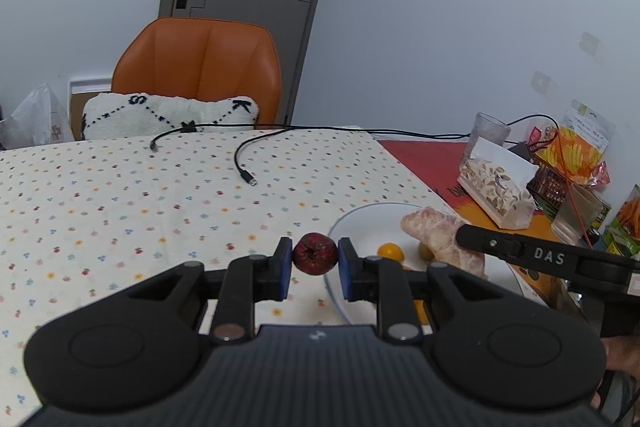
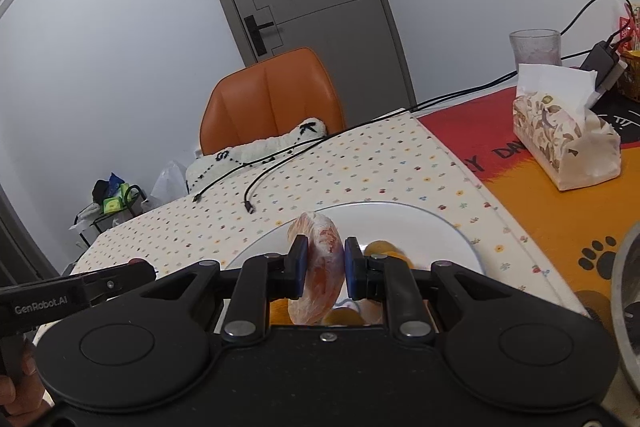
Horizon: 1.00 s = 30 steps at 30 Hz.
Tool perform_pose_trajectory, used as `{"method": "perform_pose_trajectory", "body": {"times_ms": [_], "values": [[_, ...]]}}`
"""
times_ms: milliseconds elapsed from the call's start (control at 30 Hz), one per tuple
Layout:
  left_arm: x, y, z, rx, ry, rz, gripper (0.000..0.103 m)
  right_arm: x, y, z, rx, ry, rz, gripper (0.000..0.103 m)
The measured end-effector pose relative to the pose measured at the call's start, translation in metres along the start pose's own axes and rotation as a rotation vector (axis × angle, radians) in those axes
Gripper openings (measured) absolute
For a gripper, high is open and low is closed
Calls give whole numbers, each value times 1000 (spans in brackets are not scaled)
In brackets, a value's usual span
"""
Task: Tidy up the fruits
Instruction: 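Carry the pomelo piece and red plum in both grippers over the white plate, then lower both fruits onto the plate and open both grippers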
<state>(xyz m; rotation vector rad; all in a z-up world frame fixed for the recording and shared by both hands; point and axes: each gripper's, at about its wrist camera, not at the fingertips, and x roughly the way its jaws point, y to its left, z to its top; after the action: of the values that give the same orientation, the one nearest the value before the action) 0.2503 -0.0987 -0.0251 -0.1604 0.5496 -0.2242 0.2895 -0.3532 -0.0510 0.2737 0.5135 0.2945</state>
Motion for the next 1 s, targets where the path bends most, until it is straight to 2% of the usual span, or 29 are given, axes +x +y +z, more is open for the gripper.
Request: {"method": "perform_pose_trajectory", "body": {"times_ms": [233, 267, 300, 567, 767, 833, 933, 1000], "values": [[7, -12, -1, 10, 11, -23, 22, 3, -8, 0, 2, 30, -2, 19], [8, -14, -1, 12, 13, -27, 22, 2, -10, 0, 13, 27, 1, 25], [9, -15, -1, 14, 16, -31, 22, 1, -12, 0, 21, 23, -2, 26], [14, -28, -3, 24, 30, -57, 23, -12, -24, 2, 61, 4, -14, 26], [13, -33, -3, 30, 38, -66, 28, -17, -28, 0, 72, 7, -17, 35], [10, -33, -3, 32, 36, -65, 30, -18, -28, -1, 75, 9, -16, 35], [5, -30, -4, 30, 32, -55, 36, -20, -26, -3, 70, 17, -11, 35], [2, -28, -4, 27, 34, -47, 42, -21, -24, -4, 66, 19, -6, 39]]}}
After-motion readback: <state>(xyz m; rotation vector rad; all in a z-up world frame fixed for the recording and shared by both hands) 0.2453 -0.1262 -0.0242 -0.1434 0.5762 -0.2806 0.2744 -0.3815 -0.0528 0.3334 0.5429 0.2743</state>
